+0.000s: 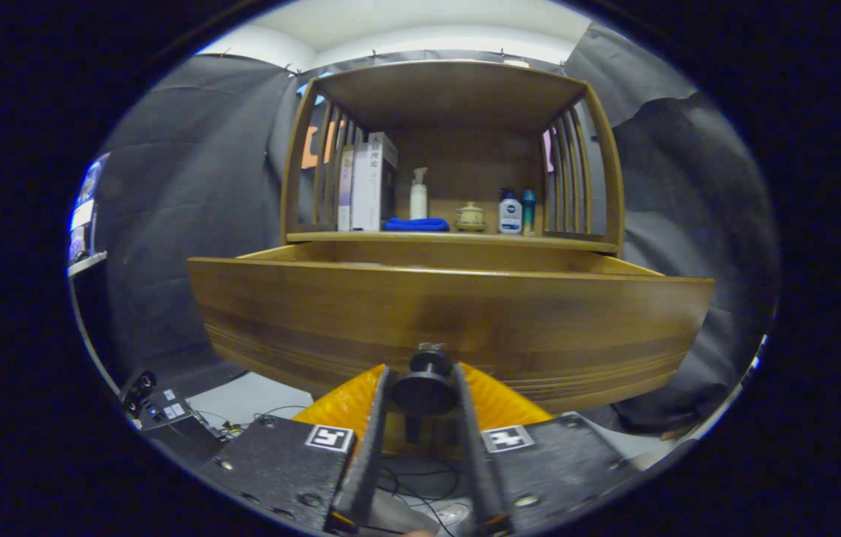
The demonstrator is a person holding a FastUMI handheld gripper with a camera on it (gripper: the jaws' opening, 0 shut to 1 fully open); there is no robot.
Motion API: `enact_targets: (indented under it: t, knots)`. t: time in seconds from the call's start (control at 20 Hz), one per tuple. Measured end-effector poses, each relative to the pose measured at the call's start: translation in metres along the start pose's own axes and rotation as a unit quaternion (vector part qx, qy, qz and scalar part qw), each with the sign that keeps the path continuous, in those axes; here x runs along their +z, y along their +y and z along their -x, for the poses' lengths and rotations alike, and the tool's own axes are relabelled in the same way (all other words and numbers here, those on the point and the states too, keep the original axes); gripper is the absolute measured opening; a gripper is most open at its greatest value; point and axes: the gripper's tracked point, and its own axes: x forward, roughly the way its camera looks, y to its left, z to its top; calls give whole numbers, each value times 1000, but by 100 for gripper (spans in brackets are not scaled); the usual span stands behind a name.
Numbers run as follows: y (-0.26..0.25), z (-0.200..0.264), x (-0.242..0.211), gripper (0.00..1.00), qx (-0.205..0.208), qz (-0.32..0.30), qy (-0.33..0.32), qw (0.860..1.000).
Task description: Pull open the drawer, take out the items inside it, and place them on the countertop above the cabinet.
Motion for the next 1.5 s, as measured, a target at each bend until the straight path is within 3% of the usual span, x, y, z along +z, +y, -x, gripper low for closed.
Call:
enact_targets:
  t: [0.15, 0.5, 0.7, 0.9, 1.0, 1.2, 1.35, 1.5]
  knots:
    - [0, 5, 18, 100, -7, -13, -31, 999]
    - [4, 5, 118, 100, 13, 43, -128, 991]
    - [18, -14, 130, 100, 40, 31, -49, 998]
    - [16, -48, 115, 100, 51, 4, 82, 995]
    - [10, -65, 100, 100, 50, -8, 151, 987]
    - [12, -85, 67, 96, 61, -50, 277, 958]
    - [11, -92, 46, 95, 47, -65, 321, 944]
    - [1, -96, 34, 93, 25, -26, 342, 939]
